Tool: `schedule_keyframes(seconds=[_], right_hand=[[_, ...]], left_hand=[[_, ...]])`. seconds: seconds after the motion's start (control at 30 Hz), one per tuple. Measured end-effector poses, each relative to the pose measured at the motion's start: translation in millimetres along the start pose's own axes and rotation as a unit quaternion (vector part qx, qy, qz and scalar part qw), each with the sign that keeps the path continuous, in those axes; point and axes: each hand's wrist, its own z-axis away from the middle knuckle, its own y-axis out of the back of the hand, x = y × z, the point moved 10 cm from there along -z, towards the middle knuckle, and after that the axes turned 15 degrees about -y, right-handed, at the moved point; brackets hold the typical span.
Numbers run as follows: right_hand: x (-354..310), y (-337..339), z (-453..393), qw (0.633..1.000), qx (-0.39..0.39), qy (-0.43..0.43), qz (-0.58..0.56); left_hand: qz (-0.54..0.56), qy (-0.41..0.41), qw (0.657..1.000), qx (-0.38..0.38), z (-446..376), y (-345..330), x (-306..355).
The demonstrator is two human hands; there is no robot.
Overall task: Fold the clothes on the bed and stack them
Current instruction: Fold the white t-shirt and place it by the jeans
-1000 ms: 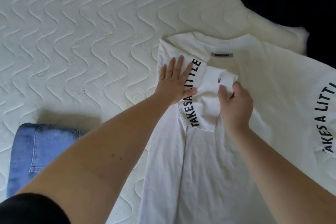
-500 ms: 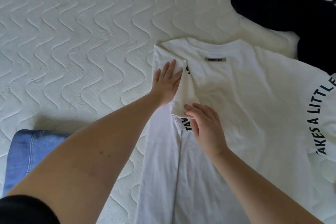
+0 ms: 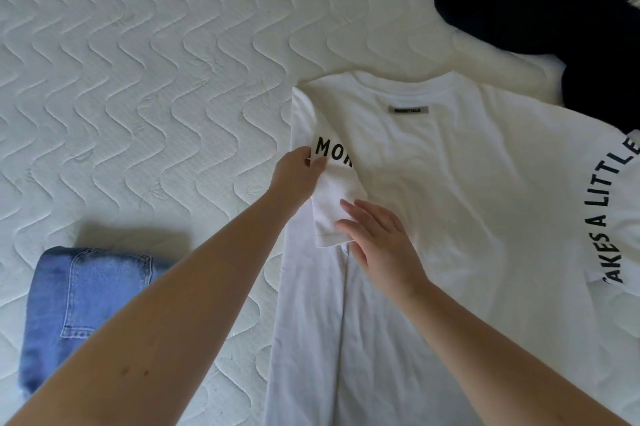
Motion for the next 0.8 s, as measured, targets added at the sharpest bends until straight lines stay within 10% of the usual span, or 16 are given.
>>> schedule_keyframes(seconds=[0.17, 0.33, 0.8], right_hand=[[27, -1, 2, 0.993, -0.019, -0.120, 0.002], [71, -4, 11, 0.947, -0.054, -0.316, -0.034], [82, 3, 29, 0.891, -0.017, -0.417, -0.179]], left_hand=[[0.179, 0.088, 0.979, 0.029, 28, -10, -22], [0.053, 0.019, 0.996, -0.074, 44, -23, -8], [0.071, 0.034, 0.997, 0.026, 73, -13, -34]])
